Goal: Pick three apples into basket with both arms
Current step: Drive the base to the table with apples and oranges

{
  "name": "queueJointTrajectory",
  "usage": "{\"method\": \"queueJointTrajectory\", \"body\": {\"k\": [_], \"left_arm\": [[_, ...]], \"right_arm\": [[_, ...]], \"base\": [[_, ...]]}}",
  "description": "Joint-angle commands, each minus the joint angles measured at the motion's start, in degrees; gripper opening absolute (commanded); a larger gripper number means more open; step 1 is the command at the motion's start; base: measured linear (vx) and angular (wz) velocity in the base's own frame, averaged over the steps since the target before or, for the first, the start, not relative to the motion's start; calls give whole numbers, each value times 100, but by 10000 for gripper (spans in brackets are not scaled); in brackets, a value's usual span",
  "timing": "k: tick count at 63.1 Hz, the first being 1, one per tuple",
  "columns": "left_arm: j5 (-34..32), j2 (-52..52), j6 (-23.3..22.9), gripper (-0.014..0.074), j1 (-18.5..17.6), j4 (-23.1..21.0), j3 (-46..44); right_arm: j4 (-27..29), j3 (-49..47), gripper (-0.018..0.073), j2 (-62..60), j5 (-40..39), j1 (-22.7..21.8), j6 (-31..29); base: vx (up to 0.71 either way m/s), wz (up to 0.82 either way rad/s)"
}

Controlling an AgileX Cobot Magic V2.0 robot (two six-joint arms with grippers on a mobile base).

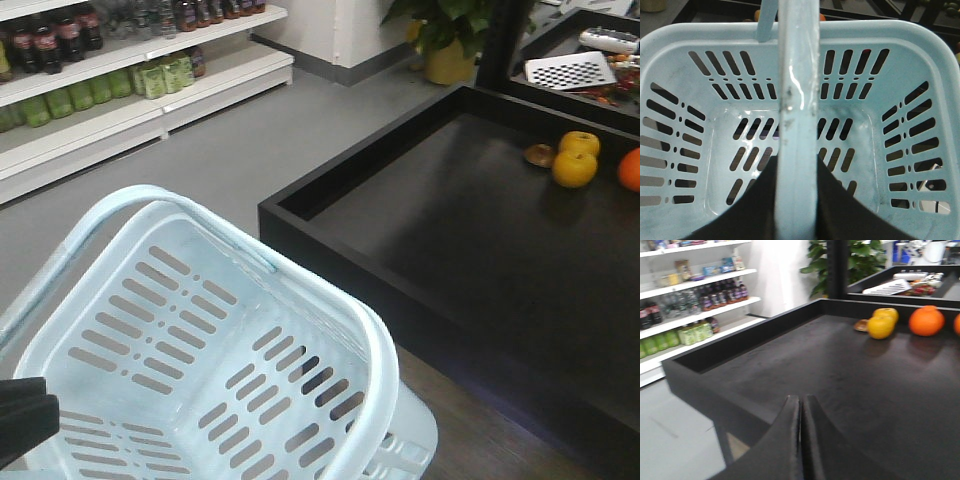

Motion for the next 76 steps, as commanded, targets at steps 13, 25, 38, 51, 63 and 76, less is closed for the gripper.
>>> {"method": "queueJointTrajectory", "body": {"k": [13, 25, 38, 51, 63, 76], "left_arm": [[-465, 33, -32, -6, -30, -351, -172], [-465, 33, -32, -6, -30, -351, -172], [-465, 33, -32, -6, -30, -351, -172], [-465, 33, -32, -6, -30, -351, -172], [-465, 33, -32, -6, -30, -351, -172], [-465, 33, -32, -6, -30, -351, -172]], "right_arm": [[-61, 81, -9, -73, -443, -27, -24], [-61, 81, -9, -73, -443, -27, -24], [-61, 81, -9, -73, -443, -27, -24], [-61, 81, -9, -73, -443, -27, -24], [-61, 81, -9, -73, -443, -27, -24], [-61, 81, -9, -73, -443, -27, -24]], "base": [[11, -50], [9, -45], [8, -37], [7, -28], [6, -25], [7, -27]]}}
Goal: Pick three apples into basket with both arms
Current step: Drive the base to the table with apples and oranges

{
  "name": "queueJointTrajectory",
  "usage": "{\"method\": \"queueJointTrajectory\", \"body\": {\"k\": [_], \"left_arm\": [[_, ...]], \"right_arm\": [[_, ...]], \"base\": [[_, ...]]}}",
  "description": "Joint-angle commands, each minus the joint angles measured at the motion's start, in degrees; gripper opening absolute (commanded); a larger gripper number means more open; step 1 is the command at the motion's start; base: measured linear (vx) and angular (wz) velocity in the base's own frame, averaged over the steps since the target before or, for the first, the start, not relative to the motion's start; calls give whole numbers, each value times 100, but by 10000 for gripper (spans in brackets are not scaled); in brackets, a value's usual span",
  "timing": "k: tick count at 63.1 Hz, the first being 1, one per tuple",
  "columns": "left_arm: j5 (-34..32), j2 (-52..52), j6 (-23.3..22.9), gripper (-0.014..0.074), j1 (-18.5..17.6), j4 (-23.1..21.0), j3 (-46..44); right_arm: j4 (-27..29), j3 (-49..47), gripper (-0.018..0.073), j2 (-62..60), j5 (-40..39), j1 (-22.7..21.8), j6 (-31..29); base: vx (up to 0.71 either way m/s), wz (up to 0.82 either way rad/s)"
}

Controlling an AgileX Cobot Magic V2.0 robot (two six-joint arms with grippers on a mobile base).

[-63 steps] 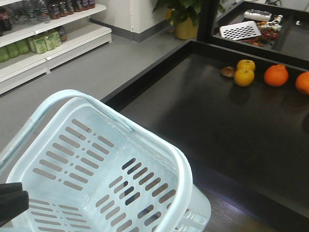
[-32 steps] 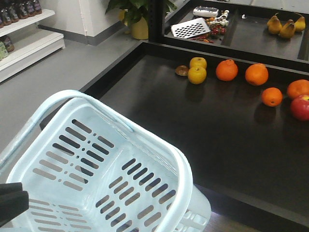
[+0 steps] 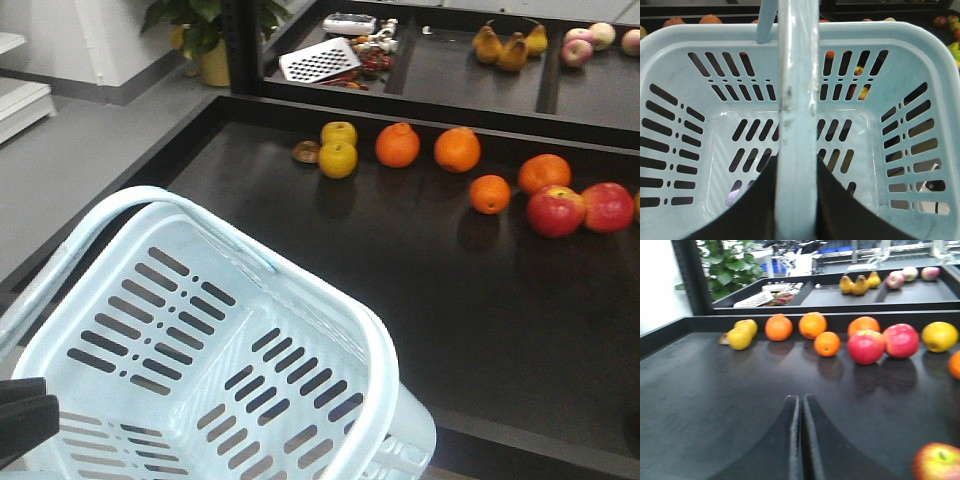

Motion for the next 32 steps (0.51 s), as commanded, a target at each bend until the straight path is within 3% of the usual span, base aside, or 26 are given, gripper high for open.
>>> {"method": "queueJointTrajectory", "body": {"k": [1, 32], "left_arm": [[-465, 33, -32, -6, -30, -351, -172], [-465, 33, -32, -6, -30, -351, -172]], "right_arm": [[-61, 81, -9, -73, -443, -27, -24], [-61, 81, -9, -73, -443, -27, -24]], "base": [[8, -30], [9, -30]]}}
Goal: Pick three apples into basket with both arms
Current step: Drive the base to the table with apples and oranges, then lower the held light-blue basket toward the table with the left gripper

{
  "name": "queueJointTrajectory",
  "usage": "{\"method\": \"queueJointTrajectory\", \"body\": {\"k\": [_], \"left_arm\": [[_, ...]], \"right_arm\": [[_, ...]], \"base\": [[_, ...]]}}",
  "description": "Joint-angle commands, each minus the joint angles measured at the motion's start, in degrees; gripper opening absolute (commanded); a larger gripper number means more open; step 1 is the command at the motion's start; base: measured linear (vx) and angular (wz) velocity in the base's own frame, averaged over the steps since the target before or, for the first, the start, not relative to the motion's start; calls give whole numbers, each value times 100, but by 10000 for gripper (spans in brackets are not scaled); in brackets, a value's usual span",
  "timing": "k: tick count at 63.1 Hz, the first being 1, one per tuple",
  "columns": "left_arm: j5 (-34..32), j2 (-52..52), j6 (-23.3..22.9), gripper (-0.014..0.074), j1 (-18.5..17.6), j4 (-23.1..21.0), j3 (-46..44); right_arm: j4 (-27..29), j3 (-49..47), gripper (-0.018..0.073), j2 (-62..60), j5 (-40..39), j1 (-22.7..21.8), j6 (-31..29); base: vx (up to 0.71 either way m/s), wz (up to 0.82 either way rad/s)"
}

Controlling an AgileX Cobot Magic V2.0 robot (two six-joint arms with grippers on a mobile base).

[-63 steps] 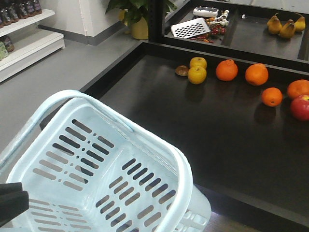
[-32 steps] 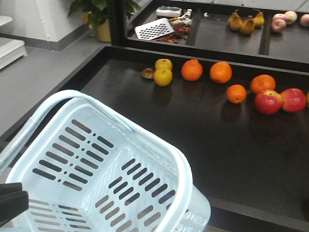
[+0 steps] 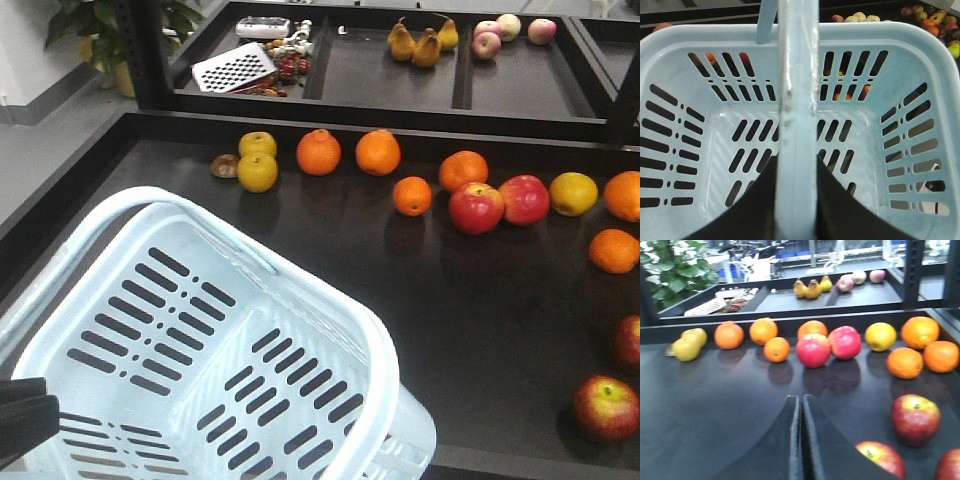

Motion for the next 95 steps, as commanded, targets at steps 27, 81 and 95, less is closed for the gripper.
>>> {"method": "queueJointTrajectory", "body": {"k": [27, 81, 95], "left_arm": [[-465, 33, -32, -6, -30, -351, -172], [-465, 33, -32, -6, -30, -351, -172], [-465, 33, -32, -6, -30, -351, -172]], "right_arm": [[-61, 81, -9, -73, -443, -27, -24], [-61, 81, -9, -73, -443, -27, -24], [-61, 81, -9, -73, -443, -27, -24]], "base": [[11, -21], [8, -8], [3, -1]]}}
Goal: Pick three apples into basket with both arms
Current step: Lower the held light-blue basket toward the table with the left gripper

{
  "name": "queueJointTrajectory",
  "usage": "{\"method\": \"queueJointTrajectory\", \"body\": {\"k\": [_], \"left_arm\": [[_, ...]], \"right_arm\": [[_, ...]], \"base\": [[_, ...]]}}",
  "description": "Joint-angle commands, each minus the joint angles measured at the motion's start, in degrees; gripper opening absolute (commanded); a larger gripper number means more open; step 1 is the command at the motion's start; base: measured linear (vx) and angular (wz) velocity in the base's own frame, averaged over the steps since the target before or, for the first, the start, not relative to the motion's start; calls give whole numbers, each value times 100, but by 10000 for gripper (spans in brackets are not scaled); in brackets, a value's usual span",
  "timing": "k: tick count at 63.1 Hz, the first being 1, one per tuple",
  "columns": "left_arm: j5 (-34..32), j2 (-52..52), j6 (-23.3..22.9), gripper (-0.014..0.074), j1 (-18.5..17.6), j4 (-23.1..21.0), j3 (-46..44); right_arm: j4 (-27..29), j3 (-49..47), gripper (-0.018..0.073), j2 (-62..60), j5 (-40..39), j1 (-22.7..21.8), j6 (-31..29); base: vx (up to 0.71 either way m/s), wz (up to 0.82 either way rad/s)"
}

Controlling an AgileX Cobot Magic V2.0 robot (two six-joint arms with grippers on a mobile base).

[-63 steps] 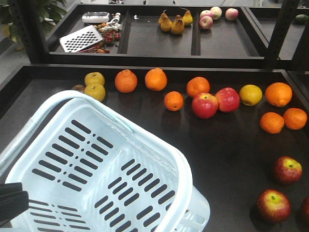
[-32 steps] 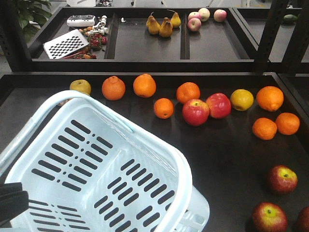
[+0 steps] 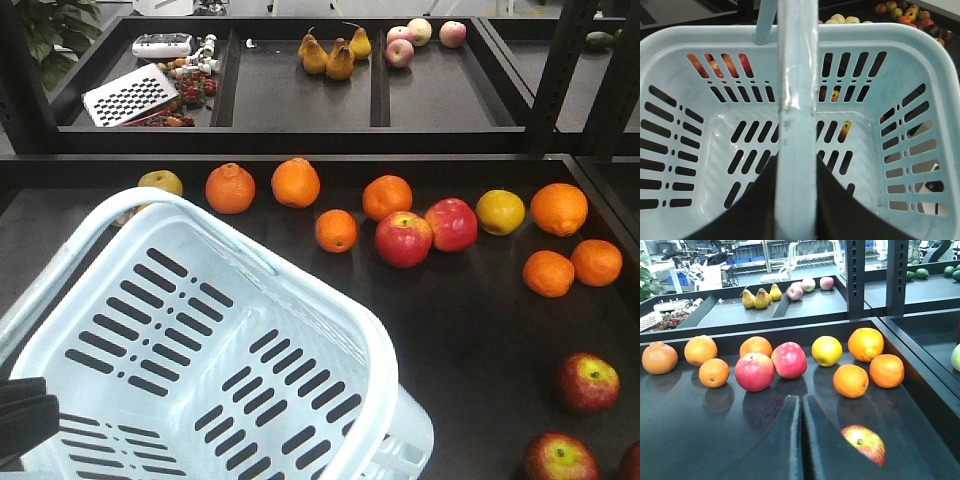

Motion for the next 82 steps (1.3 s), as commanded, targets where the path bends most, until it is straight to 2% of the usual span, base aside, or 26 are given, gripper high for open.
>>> {"method": "queueJointTrajectory", "body": {"k": [1, 57, 82], "left_arm": [[-465, 33, -32, -6, -30, -351, -172], [-471, 33, -32, -6, -30, -358, -172], [-736, 245, -14, -6, -30, -341, -215]], "right_arm": [[-61, 81, -9, -73, -443, -27, -24], [-61, 81, -9, -73, -443, -27, -24], [-61, 81, -9, -73, -443, -27, -24]], "base": [[0, -1], [0, 0], [0, 0]]}}
